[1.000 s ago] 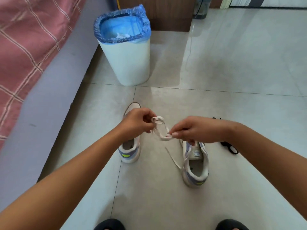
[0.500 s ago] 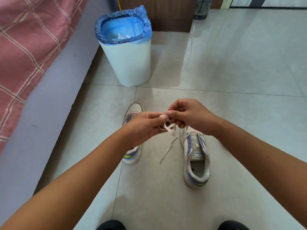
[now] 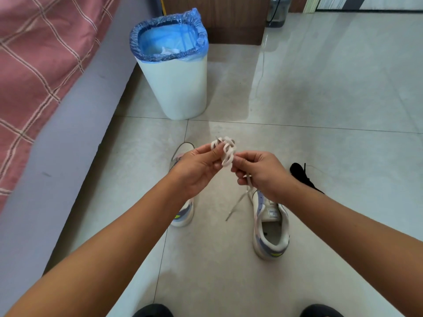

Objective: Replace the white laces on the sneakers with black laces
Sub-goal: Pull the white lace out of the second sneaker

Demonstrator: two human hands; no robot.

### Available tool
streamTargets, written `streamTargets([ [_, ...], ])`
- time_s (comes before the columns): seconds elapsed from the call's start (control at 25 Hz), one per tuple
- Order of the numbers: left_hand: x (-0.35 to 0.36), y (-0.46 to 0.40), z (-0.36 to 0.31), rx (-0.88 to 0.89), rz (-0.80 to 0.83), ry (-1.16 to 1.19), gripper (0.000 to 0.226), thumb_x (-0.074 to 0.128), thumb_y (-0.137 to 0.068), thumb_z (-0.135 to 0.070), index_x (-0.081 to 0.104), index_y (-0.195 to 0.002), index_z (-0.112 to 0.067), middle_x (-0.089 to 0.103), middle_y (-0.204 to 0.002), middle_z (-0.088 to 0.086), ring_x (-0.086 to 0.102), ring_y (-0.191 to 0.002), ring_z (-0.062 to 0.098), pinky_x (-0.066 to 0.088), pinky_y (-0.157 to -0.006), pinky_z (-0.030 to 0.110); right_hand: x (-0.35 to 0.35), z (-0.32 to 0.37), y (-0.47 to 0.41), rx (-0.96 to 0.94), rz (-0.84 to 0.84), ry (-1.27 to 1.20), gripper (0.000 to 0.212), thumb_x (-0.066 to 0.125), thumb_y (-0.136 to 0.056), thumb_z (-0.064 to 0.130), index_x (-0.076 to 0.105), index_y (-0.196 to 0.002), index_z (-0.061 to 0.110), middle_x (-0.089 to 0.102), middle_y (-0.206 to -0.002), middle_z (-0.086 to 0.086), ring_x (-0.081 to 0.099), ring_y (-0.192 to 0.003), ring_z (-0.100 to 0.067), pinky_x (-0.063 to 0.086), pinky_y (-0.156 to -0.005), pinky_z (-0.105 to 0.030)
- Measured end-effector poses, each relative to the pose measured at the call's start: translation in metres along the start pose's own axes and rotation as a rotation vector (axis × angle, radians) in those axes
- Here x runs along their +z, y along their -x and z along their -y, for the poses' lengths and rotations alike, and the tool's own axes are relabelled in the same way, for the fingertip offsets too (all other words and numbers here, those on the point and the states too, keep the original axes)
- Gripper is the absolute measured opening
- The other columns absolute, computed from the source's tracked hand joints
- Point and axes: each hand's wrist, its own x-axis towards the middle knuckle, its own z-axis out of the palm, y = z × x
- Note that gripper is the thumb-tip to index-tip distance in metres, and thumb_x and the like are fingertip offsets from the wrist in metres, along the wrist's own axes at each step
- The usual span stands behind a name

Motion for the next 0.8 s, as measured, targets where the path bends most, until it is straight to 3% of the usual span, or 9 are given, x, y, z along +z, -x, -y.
streamTargets([
  [0.12,-0.001,-0.001,0.008,0.102,-0.161,-0.089,0.005,0.062,-0.084,0.003,0.066,-0.084,-0.001,0.069,-0.068,0.002,0.066,-0.066,0.011,0.056,-0.067,0.017,0.007,-0.008,0.008,0.008,0.060,0.286,0.014,0.063,-0.090,0.016,0.067,-0.078,0.011,0.055,-0.060,-0.001,0.044,-0.046,-0.008,0.042,-0.046,-0.020],
  [0.2,-0.008,0.000,0.014,0.256,-0.258,-0.474,0.005,0.071,-0.080,-0.003,0.070,-0.078,-0.008,0.068,-0.064,-0.003,0.064,-0.064,0.010,0.054,-0.064,0.020,0.007,-0.002,0.013,-0.051,0.108,0.643,0.024,0.060,-0.092,0.022,0.063,-0.069,0.016,0.051,-0.057,0.004,0.041,-0.046,-0.005,0.038,-0.050,-0.020],
  [0.28,-0.015,0.001,0.018,0.389,-0.232,-0.823,0.009,0.075,-0.078,-0.009,0.072,-0.075,-0.017,0.068,-0.065,-0.009,0.061,-0.064,0.003,0.050,-0.063,0.021,0.003,0.011,0.014,-0.195,0.088,0.914,0.024,0.059,-0.092,0.025,0.063,-0.071,0.016,0.049,-0.058,0.006,0.041,-0.050,-0.005,0.033,-0.053,-0.019],
  [0.36,-0.016,0.003,0.016,0.356,-0.131,-0.869,0.015,0.073,-0.078,-0.007,0.070,-0.074,-0.021,0.066,-0.062,-0.012,0.058,-0.061,0.000,0.047,-0.060,0.018,-0.006,0.023,0.010,-0.334,-0.010,0.995,0.014,0.061,-0.091,0.023,0.067,-0.080,0.016,0.052,-0.063,0.011,0.045,-0.056,-0.002,0.033,-0.054,-0.012],
  [0.44,-0.016,0.005,0.011,0.236,-0.026,-0.750,0.014,0.072,-0.077,-0.004,0.069,-0.074,-0.017,0.065,-0.061,-0.007,0.057,-0.060,0.005,0.046,-0.058,0.017,-0.016,0.028,0.001,-0.351,-0.091,0.841,0.007,0.065,-0.088,0.017,0.067,-0.081,0.015,0.057,-0.064,0.012,0.048,-0.054,-0.001,0.036,-0.055,-0.007],
  [0.52,-0.013,0.008,0.004,0.104,0.088,-0.479,0.006,0.069,-0.073,-0.008,0.071,-0.070,-0.013,0.064,-0.061,-0.001,0.056,-0.058,0.008,0.043,-0.054,0.017,-0.019,0.025,-0.005,-0.207,-0.071,0.388,0.006,0.066,-0.085,0.009,0.065,-0.080,0.010,0.061,-0.062,0.002,0.050,-0.048,-0.004,0.045,-0.050,-0.016],
  [0.6,-0.010,0.007,0.001,0.047,0.111,-0.165,0.012,0.063,-0.071,-0.011,0.073,-0.065,-0.013,0.062,-0.062,0.000,0.052,-0.055,0.007,0.038,-0.049,0.015,-0.010,0.013,-0.002,-0.013,-0.023,-0.009,0.007,0.060,-0.088,0.006,0.062,-0.082,0.005,0.060,-0.062,-0.005,0.050,-0.044,-0.008,0.046,-0.044,-0.020],
  [0.68,-0.009,0.001,0.002,0.086,0.005,-0.014,0.012,0.064,-0.071,-0.010,0.074,-0.066,-0.014,0.061,-0.063,-0.002,0.049,-0.056,0.007,0.037,-0.049,0.014,0.004,-0.003,0.011,0.065,0.016,-0.047,0.013,0.054,-0.093,0.007,0.062,-0.083,0.003,0.059,-0.063,-0.008,0.047,-0.042,-0.009,0.044,-0.043,-0.020],
  [0.8,-0.009,-0.002,0.010,0.205,-0.186,-0.258,0.008,0.073,-0.075,-0.007,0.072,-0.075,-0.015,0.063,-0.068,-0.001,0.051,-0.061,0.009,0.044,-0.056,0.019,0.019,-0.008,0.031,0.053,0.142,0.161,0.017,0.055,-0.094,0.011,0.067,-0.083,0.007,0.059,-0.064,-0.005,0.044,-0.045,-0.009,0.041,-0.045,-0.020],
])
